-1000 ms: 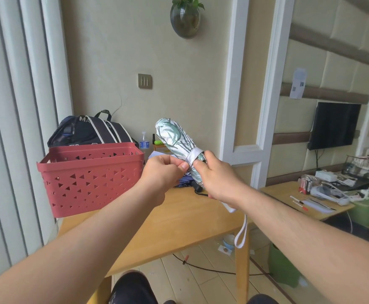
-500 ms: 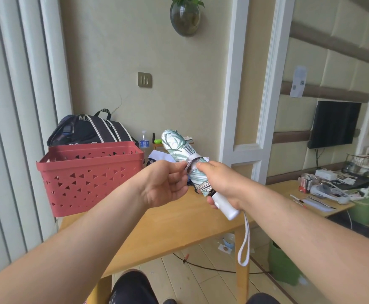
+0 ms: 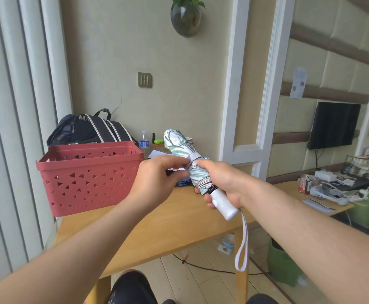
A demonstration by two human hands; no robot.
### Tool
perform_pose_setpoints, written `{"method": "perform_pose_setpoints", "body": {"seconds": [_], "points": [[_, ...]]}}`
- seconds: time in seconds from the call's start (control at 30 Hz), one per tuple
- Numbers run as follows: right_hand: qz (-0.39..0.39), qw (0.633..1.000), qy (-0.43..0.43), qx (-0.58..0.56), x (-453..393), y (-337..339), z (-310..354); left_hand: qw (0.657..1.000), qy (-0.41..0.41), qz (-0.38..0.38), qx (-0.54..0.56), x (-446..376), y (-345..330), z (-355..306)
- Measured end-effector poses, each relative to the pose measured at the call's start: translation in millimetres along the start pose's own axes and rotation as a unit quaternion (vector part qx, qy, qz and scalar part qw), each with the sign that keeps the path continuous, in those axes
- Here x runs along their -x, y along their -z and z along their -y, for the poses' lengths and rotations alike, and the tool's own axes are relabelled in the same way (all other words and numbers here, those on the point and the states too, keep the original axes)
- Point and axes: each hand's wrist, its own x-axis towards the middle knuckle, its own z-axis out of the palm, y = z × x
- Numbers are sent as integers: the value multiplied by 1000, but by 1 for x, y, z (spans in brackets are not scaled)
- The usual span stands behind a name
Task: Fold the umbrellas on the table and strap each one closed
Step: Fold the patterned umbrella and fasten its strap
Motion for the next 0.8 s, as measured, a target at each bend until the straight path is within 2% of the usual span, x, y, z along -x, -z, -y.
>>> {"method": "perform_pose_setpoints", "body": {"seconds": [0.07, 0.1, 0.17, 0.23, 0.3, 0.37, 0.47, 0.53, 0.8], "points": [[9, 1000, -5, -5, 3, 0, 1, 990, -109, -44, -74, -3, 1, 4], [15, 1000, -7, -8, 4, 0, 1, 986, -127, -62, -88, -5, 1, 3], [30, 999, -12, -16, 5, -1, 1, 993, -69, -75, -53, -6, 3, -2], [44, 998, -18, -27, 5, -2, 2, 996, 69, -54, 30, -5, 1, -7], [57, 997, -22, -35, 4, -4, 4, 975, 174, -38, 136, -6, -2, -9], [66, 996, -26, -44, 5, -5, 5, 950, 226, -20, 217, -8, -2, -9], [71, 996, -26, -47, 7, -7, 6, 920, 274, -7, 281, -12, -2, -11], [66, 996, -26, -50, 9, -8, 6, 912, 288, -11, 292, -12, -3, -13], [53, 997, -22, -59, 11, -14, 10, 928, 267, -40, 259, -7, -6, -16]]}}
